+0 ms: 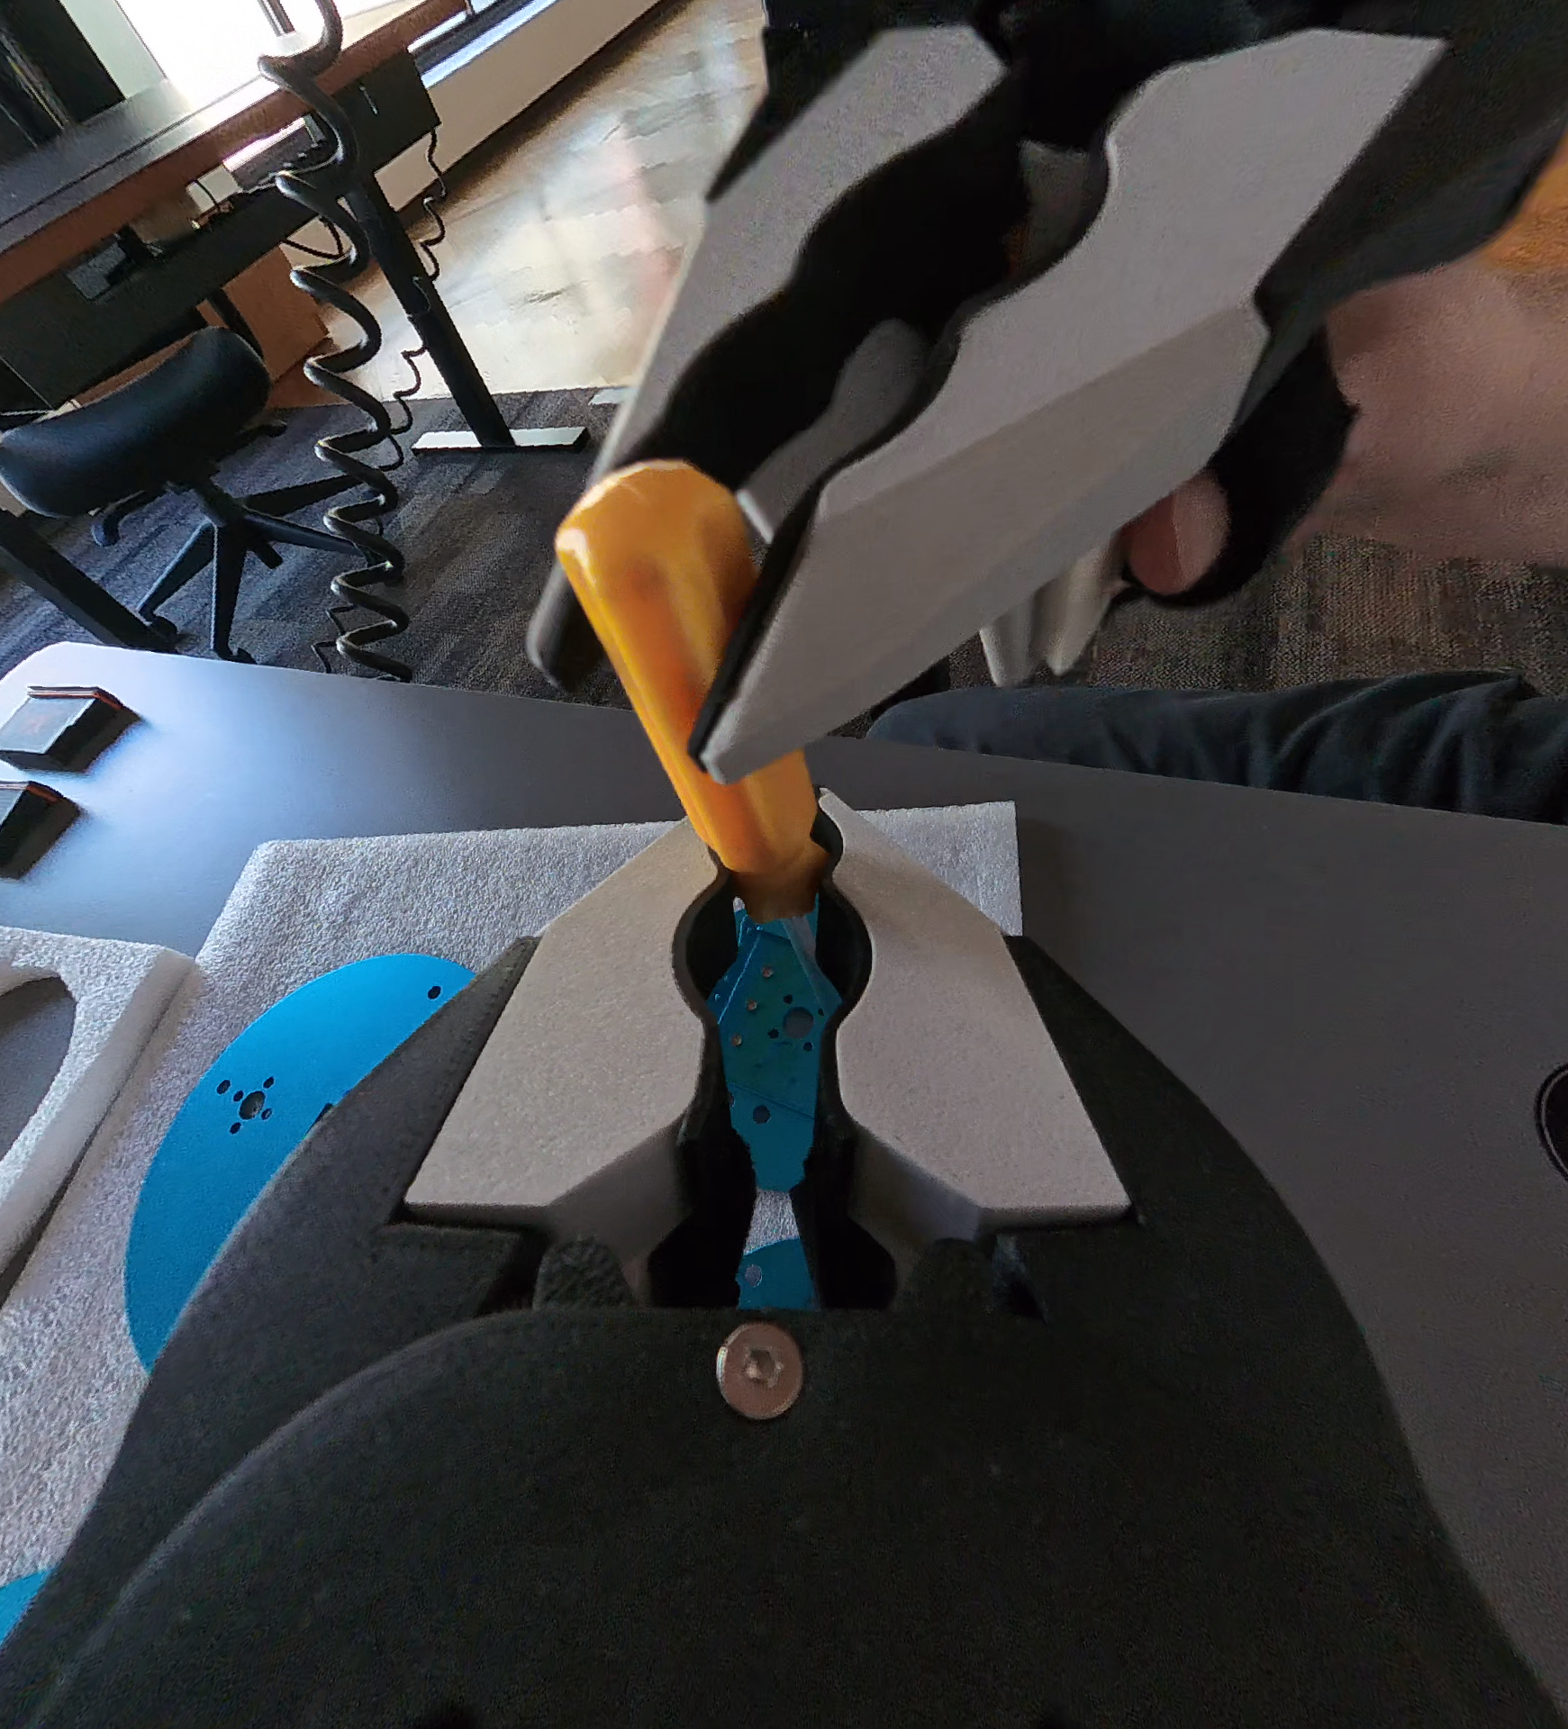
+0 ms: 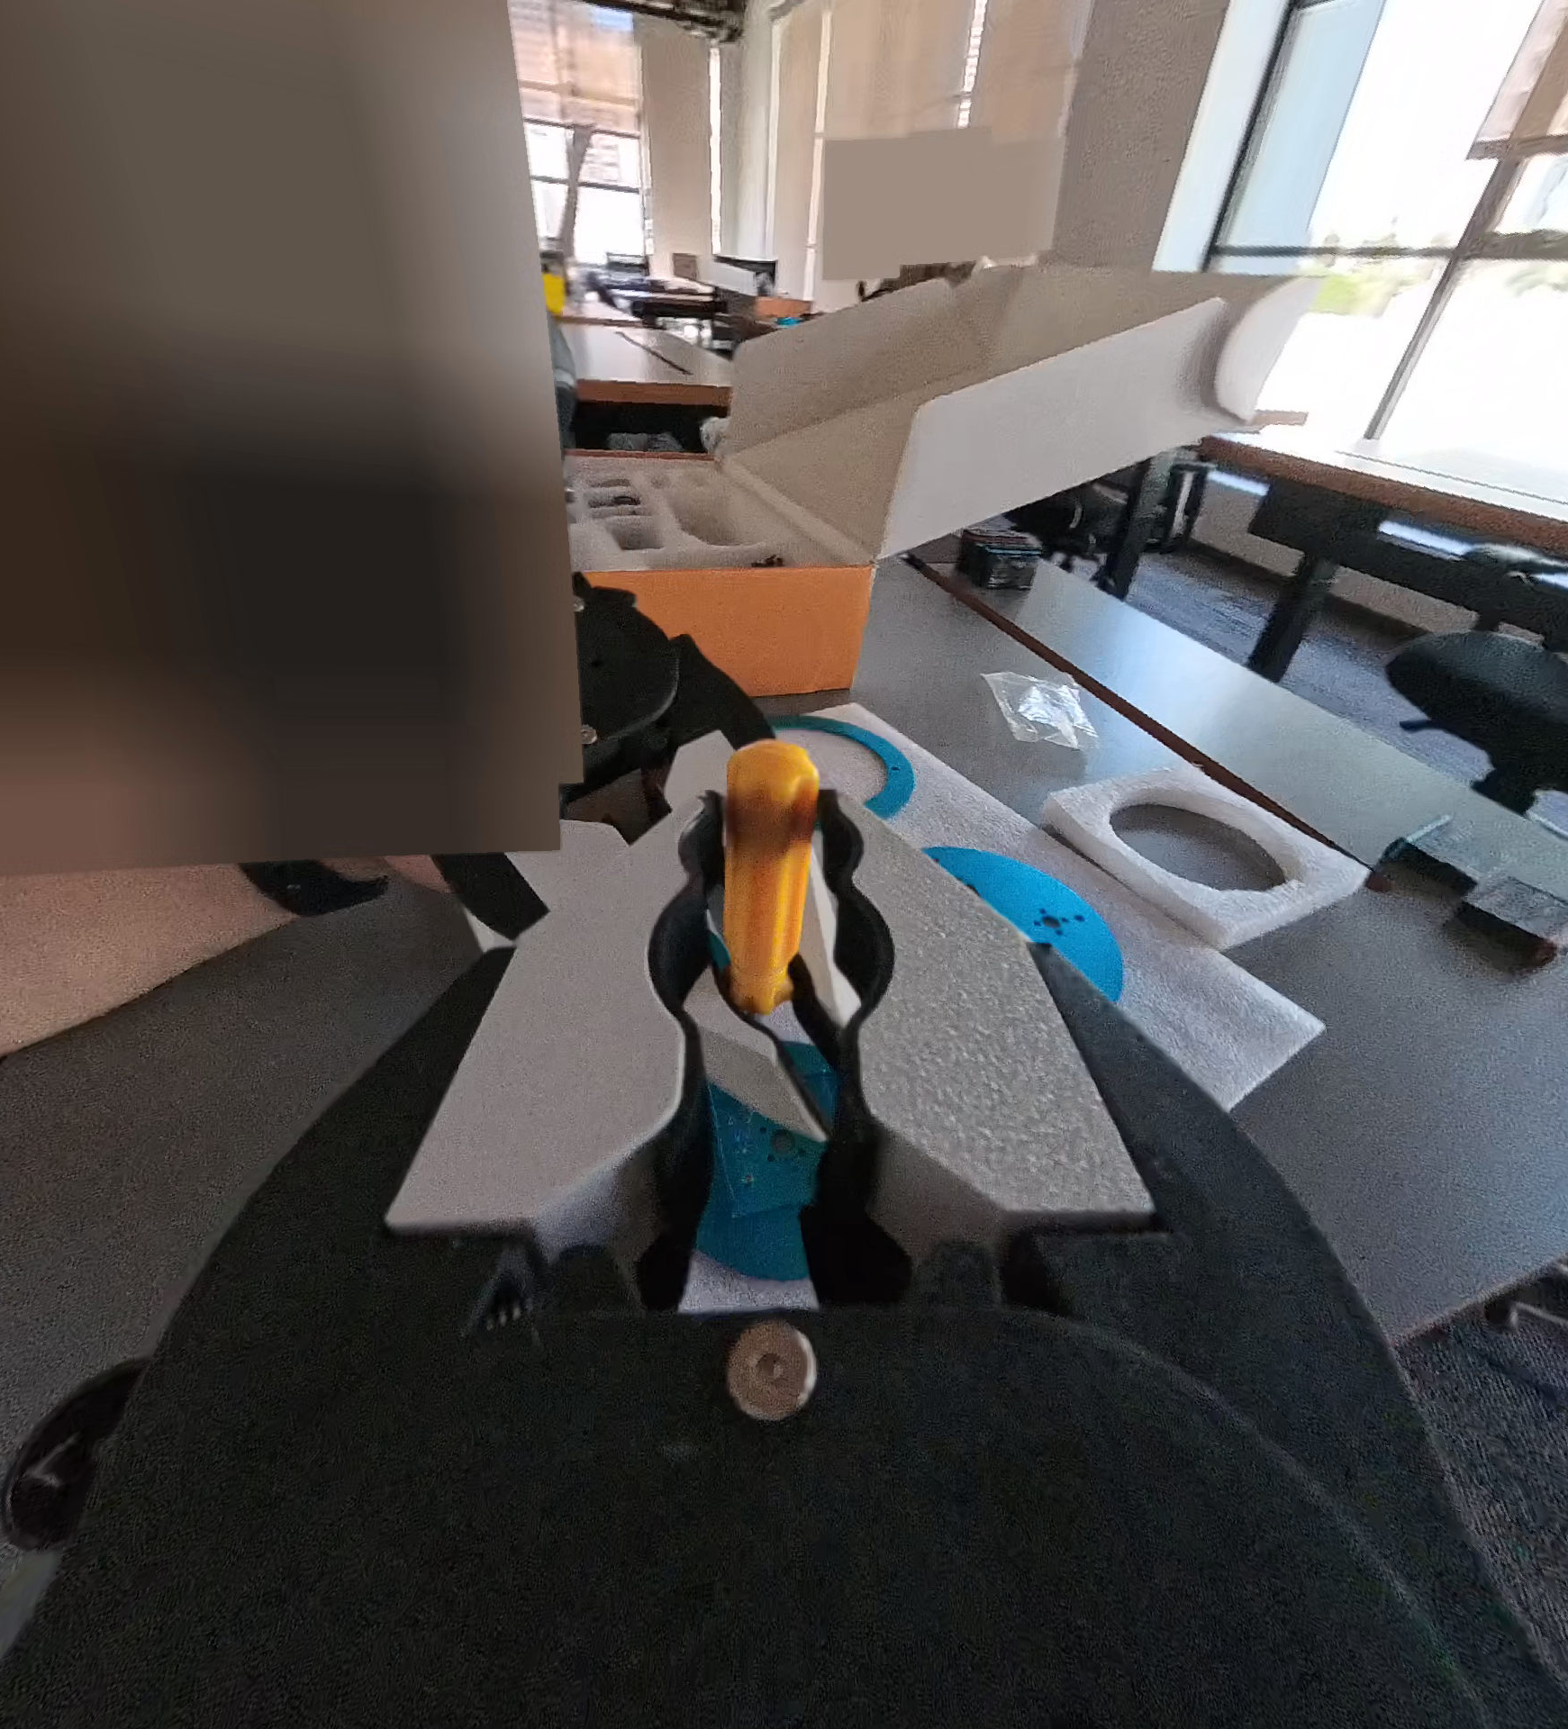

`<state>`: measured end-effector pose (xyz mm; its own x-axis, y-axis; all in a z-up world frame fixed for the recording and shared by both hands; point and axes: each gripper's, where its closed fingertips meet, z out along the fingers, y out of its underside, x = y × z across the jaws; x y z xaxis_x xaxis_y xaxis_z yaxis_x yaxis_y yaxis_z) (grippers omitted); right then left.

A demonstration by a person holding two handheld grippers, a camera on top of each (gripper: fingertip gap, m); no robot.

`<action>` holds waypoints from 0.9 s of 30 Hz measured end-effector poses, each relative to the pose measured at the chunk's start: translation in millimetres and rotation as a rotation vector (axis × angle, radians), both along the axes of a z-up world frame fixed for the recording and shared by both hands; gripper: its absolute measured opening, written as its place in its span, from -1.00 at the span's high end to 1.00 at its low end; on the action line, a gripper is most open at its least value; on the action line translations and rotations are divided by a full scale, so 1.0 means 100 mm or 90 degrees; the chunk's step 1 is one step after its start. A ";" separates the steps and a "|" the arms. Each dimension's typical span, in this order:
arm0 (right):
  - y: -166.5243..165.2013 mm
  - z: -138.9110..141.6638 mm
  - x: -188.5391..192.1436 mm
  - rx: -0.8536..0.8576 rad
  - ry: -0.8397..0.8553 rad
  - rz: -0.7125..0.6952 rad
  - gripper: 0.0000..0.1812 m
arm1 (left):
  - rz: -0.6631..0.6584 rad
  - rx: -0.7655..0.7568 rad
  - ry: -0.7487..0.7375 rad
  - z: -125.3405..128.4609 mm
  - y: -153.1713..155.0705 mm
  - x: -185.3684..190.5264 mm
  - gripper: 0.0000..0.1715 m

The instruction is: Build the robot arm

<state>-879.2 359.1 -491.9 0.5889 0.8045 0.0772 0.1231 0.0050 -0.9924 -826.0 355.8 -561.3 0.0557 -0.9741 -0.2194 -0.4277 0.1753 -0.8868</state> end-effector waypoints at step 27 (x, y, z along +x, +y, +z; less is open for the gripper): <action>0.04 0.16 0.01 -0.027 0.063 0.025 0.83 | 0.014 -0.006 0.005 0.01 0.01 -0.03 0.91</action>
